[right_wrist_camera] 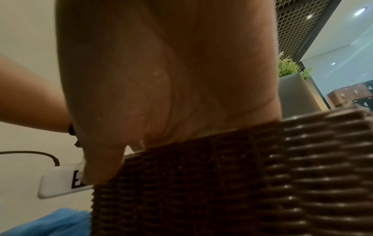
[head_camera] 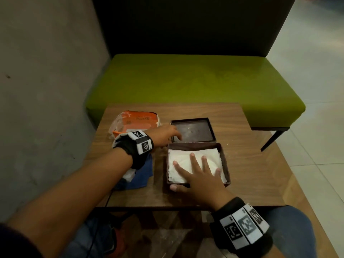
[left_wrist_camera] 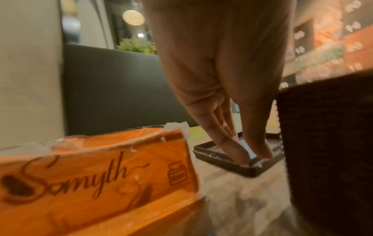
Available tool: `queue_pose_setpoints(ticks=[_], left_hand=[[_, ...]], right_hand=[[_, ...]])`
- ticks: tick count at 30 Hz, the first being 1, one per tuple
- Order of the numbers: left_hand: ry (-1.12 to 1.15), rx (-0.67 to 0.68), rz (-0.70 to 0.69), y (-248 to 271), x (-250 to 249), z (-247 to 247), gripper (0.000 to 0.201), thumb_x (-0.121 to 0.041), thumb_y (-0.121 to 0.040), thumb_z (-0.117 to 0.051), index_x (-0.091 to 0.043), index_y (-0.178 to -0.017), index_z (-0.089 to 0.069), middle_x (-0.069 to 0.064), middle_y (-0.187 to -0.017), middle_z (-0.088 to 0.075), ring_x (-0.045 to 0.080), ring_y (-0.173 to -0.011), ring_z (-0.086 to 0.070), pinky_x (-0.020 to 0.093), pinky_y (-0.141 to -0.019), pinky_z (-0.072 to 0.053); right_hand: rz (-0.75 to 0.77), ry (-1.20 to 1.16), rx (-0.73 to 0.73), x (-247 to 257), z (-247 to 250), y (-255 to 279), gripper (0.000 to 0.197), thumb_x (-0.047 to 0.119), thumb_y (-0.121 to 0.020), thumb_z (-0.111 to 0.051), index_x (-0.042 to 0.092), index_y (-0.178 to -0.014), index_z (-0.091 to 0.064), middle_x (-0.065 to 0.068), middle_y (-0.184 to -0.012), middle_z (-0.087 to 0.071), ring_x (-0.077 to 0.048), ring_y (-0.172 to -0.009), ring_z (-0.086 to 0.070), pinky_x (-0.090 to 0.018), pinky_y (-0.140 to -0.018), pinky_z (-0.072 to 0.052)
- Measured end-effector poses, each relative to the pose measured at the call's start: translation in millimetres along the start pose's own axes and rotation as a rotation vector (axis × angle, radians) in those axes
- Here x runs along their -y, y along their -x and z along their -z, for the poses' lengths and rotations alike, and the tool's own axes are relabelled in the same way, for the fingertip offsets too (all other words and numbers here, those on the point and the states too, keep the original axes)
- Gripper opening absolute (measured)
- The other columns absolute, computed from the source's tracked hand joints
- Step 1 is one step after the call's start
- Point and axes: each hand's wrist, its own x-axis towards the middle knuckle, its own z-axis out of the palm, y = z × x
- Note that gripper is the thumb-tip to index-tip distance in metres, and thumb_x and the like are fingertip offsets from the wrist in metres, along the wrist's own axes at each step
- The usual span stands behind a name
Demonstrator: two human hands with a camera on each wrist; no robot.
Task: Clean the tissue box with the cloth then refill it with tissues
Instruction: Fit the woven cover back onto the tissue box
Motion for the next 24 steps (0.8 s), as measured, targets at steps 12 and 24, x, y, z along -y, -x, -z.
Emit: queue_pose_setpoints(ticks=[12,24], left_hand=[[0.256,-0.476,0.001,-0.1,1.0,1.3,0.012,-0.003,-0.079,-0.065,-0.004,-0.089,-0.057,0.004,-0.090,-0.052,0.013,-0.069,-0.048,0.023,-0.063,-0.044],[1.048,-1.106,0.043,78.5,-36.2,27.1,0.015,-0.018,-0.096,-0.053,-0.009,-0.103,-0.063,0.009,-0.083,-0.063,0.018,-0.068,-0.062,0.023,-0.061,-0.054]], right_hand=[[0.013,-0.035,0.058,-1.1,6.9,3.0,0.078,0.077,-0.084,-0.030,0.052,-0.148,0.008,-0.003,-0.158,0.029,-0.035,-0.144,0.027,-0.072,-0.109,0.002],[0.030,-0.914,-1.044,-36.5,48.2,27.2,0.060,0.049,-0.099,-0.038,0.013,-0.146,-0.031,-0.003,-0.141,-0.042,-0.012,-0.126,-0.045,-0.025,-0.100,-0.039]])
